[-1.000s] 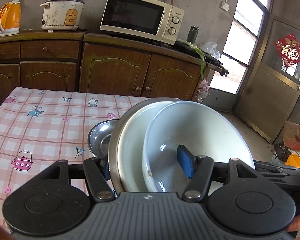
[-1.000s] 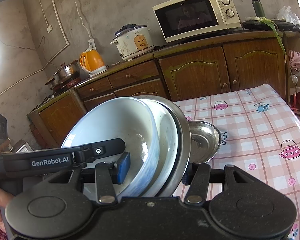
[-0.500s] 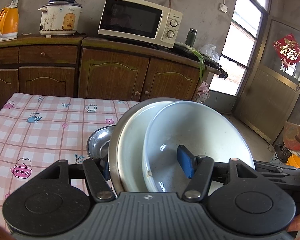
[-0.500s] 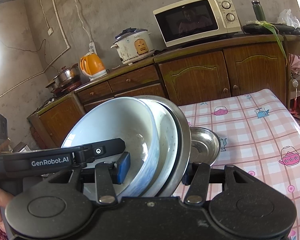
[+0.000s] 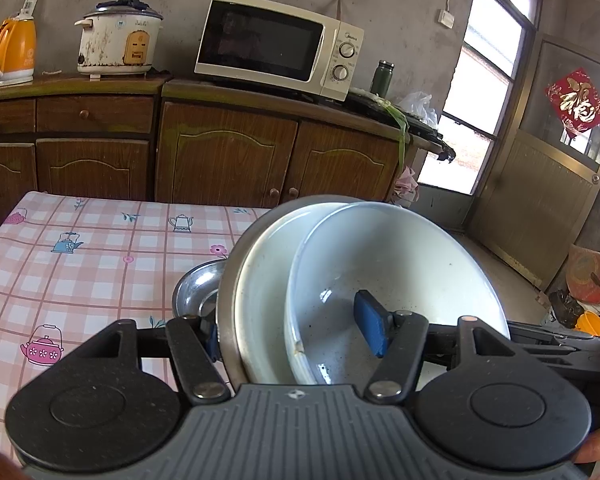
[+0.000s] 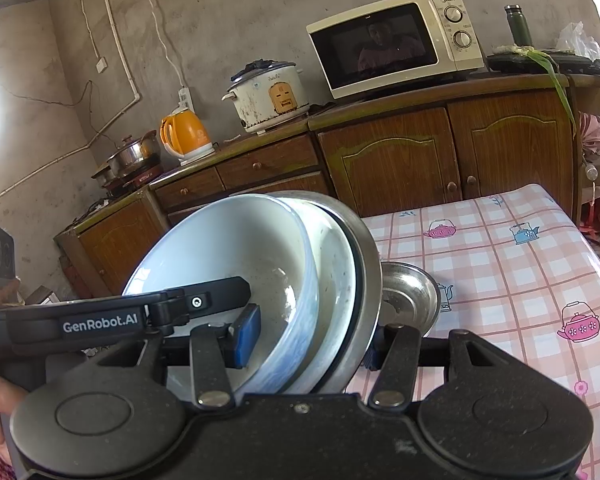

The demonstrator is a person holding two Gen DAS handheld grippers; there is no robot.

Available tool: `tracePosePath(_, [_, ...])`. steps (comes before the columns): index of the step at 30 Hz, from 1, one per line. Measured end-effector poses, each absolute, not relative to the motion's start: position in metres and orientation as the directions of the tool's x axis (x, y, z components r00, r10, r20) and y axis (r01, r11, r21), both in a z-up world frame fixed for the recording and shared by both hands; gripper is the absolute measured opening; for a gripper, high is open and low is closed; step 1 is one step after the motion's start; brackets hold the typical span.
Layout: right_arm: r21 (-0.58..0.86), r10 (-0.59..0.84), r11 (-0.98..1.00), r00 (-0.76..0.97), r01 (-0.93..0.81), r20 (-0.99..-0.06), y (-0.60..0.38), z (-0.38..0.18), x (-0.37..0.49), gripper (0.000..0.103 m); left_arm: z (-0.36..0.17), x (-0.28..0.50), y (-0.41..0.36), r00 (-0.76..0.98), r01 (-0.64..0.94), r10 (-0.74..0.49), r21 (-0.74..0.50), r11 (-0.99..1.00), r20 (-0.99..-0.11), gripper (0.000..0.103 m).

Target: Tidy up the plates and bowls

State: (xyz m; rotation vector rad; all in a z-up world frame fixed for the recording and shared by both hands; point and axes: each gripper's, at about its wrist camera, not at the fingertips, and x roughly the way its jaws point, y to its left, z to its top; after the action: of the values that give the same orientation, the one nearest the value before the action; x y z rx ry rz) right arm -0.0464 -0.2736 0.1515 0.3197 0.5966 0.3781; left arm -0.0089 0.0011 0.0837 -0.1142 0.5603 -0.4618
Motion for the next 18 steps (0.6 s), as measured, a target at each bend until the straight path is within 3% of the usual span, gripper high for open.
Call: tracePosePath(18, [0.395,0.433,0.883,0.762,-0.253,-0.482,-0.2731,0.1517,-0.0468,0.061,0.0901,-0.0001,0.0031,0.751,0.387,-0.451,-0.231,0.893,-0.482,0.063])
